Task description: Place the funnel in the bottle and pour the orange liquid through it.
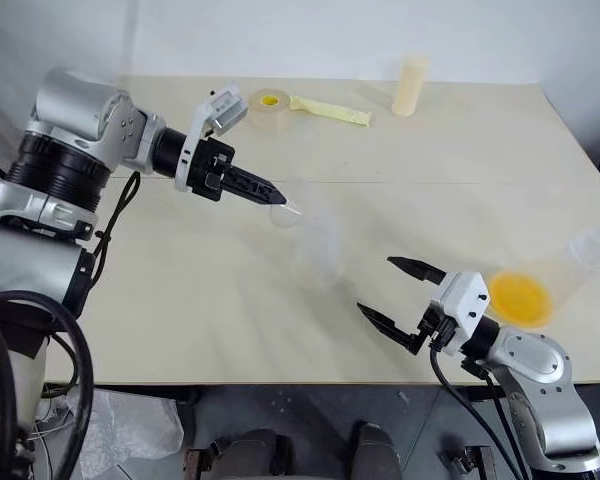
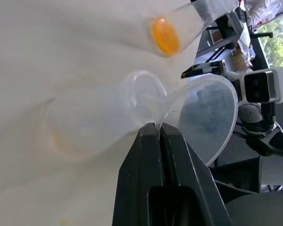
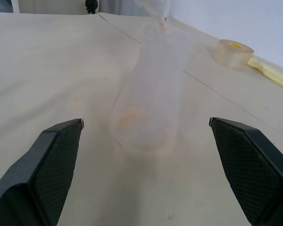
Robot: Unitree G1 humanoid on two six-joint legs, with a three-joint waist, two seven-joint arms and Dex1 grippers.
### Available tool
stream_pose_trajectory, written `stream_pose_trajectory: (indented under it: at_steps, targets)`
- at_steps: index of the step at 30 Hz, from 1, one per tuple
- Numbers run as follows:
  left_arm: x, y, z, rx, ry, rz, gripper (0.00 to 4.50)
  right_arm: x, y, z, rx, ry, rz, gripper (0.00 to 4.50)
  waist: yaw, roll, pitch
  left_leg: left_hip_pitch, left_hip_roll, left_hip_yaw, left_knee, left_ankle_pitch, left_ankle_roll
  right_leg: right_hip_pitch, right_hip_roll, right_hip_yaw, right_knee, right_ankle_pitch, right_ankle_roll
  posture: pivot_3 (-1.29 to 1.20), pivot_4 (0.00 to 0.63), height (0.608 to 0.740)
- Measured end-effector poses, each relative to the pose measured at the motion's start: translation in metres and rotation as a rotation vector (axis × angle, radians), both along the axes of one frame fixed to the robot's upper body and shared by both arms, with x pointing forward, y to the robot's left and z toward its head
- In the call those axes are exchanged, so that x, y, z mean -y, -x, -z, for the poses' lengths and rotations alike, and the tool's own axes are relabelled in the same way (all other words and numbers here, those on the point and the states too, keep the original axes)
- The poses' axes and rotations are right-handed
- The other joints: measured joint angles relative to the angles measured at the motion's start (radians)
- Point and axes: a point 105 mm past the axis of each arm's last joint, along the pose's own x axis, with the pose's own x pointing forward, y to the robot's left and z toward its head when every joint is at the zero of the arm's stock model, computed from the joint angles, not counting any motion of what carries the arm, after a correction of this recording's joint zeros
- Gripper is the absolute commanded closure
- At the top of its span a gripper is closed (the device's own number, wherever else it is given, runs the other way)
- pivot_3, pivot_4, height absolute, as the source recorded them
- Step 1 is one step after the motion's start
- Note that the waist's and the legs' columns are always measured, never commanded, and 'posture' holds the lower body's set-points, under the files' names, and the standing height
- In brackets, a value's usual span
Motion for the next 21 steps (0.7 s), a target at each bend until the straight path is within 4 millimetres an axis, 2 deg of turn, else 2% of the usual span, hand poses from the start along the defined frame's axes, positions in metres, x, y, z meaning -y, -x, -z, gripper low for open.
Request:
stream_pose_trajectory:
  at_steps: [9,13,21]
  targets:
    - [0.005,-0.010,0.010,-0.008,-0.067,0.011,4.47,0.001,0.000,0.002,-0.004,-0.004,0.019,0.00,0.000,0.000,0.000,-0.001,0.000,0.003,0.000,0.000,0.000,0.000,0.000,-0.001,0.000,0.000,0.000,0.00,0.150,0.740]
    - [0.006,-0.014,0.010,0.002,-0.086,0.008,3.64,0.002,-0.001,0.003,-0.006,-0.002,0.025,0.00,0.001,0.000,0.000,-0.001,0.000,0.004,0.001,0.000,0.000,0.000,0.000,-0.001,0.001,0.000,0.000,0.00,0.150,0.740]
    - [0.012,-0.017,0.000,0.028,-0.050,0.007,1.13,0.001,-0.002,0.002,0.001,-0.004,0.032,0.00,0.000,-0.001,0.001,-0.001,0.000,0.003,0.002,0.000,0.000,0.000,0.000,-0.001,0.001,0.000,0.000,0.00,0.150,0.740]
